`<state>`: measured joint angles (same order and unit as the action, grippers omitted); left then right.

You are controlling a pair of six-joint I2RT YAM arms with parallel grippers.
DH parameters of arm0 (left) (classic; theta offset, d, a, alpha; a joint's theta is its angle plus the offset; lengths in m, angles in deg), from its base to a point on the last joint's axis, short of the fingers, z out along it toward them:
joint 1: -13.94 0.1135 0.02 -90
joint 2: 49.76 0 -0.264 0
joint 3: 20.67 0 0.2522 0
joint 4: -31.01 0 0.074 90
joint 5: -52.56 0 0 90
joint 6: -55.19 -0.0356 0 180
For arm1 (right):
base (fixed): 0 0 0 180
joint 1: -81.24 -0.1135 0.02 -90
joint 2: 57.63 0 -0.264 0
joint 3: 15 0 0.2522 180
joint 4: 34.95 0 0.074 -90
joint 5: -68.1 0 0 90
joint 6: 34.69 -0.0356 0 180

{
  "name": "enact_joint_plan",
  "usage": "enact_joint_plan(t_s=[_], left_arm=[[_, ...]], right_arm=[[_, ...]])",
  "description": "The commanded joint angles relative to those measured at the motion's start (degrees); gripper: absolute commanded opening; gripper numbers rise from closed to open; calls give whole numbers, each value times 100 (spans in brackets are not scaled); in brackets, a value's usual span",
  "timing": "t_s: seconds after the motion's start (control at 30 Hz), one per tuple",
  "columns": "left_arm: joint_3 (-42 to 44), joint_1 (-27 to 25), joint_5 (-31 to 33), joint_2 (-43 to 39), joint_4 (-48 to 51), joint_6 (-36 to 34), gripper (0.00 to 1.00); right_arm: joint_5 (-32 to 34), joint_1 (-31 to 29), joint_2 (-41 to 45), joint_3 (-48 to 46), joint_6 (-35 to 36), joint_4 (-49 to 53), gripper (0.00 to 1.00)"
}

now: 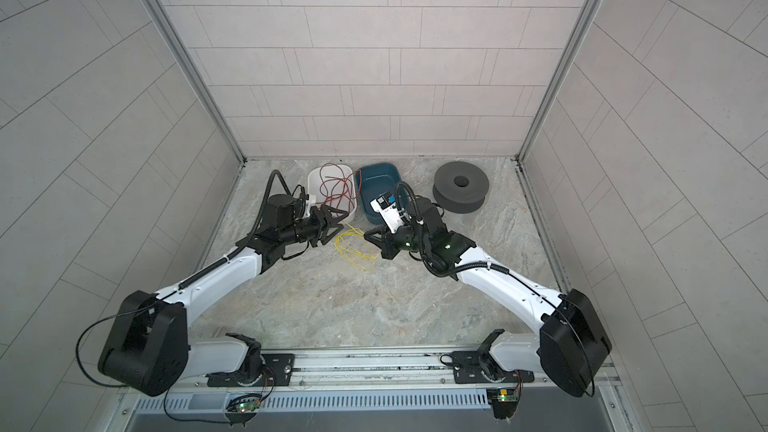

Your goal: Wrap the cables

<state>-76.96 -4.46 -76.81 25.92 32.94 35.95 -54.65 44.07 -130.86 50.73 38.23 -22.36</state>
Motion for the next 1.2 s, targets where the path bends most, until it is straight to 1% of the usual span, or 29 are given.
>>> enact_joint_plan(t_s=[0.0, 0.2, 0.3, 0.37, 0.47, 0.7, 0.77, 0.97, 1.1, 1.17], left_arm=[[77, 20, 18, 56, -406, 314, 57], [62, 20, 144, 239, -511, 377, 48], [5, 28, 206, 289, -383, 294, 39], [-90, 29, 290, 281, -130, 101, 31], [-225, 41, 364, 205, 171, -169, 17], [-670, 134, 688, -190, 1373, -1130, 3], [-739, 142, 710, -257, 1485, -1261, 0], [-732, 174, 646, -352, 1520, -1339, 0], [-687, 185, 411, -345, 1144, -1267, 0], [-734, 180, 380, -380, 1100, -1337, 0]], right_arm=[[151, -87, -12, 158, 243, -89, 0], [202, -204, 82, 168, 398, -62, 0], [156, -206, 130, 120, 449, -72, 0], [138, -208, 179, 62, 473, -83, 0], [262, -205, 243, 1, 490, 16, 0], [729, -185, 432, -195, 500, 139, 0], [802, -168, 426, -227, 454, 141, 0], [878, -153, 433, -257, 370, 58, 0], [705, -150, 433, -249, 355, 34, 0], [613, -155, 425, -231, 345, 44, 0]])
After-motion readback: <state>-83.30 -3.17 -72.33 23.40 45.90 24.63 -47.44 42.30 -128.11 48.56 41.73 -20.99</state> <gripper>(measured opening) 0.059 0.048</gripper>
